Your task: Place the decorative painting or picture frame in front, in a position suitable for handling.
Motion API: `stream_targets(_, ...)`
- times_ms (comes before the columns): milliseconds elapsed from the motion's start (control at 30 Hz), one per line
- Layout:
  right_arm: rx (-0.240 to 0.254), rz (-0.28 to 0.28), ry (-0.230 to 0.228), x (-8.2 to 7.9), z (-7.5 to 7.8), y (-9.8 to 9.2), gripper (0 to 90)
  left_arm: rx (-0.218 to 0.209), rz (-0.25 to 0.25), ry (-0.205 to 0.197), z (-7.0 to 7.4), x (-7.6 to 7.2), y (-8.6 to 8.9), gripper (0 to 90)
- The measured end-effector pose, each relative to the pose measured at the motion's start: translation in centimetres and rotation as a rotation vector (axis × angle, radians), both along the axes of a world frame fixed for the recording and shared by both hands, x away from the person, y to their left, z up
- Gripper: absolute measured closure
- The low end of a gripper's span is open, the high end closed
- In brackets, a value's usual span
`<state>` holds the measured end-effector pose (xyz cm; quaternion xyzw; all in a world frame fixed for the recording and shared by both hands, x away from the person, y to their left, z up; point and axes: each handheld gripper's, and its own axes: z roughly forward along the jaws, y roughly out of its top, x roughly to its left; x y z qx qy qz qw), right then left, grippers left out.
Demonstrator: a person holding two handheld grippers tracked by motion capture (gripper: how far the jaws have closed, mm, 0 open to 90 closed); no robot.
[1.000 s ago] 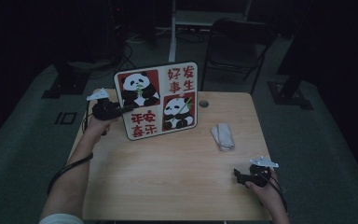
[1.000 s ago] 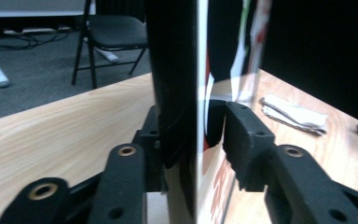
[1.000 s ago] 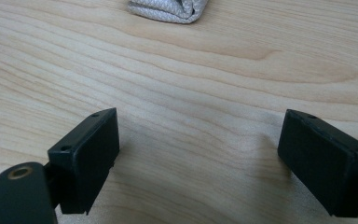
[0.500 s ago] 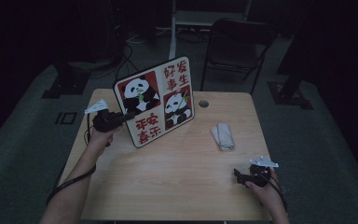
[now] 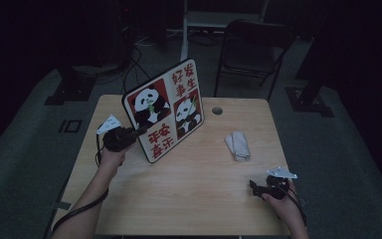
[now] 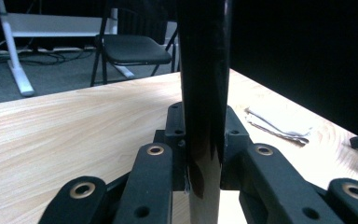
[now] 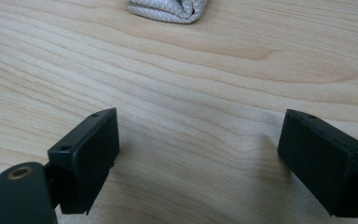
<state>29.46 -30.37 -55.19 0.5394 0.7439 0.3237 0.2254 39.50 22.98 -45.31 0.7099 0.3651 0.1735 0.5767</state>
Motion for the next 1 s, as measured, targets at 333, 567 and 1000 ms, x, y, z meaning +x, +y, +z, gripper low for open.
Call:
stream_targets(333,0.0,0.0,0.001,0.0,0.0,0.0,12.0,0.004,0.03,-0.019,0.0,-1.7,-1.0,79.5)
stream_targets(567,0.0,0.0,0.001,0.0,0.0,0.0,12.1,0.019,0.032,-0.032,0.1,-2.5,-1.6,79.6)
stream_targets(1000,0.0,0.0,0.001,0.0,0.0,0.0,12.0,0.025,0.015,-0.025,0.4,-5.0,-2.0,79.8)
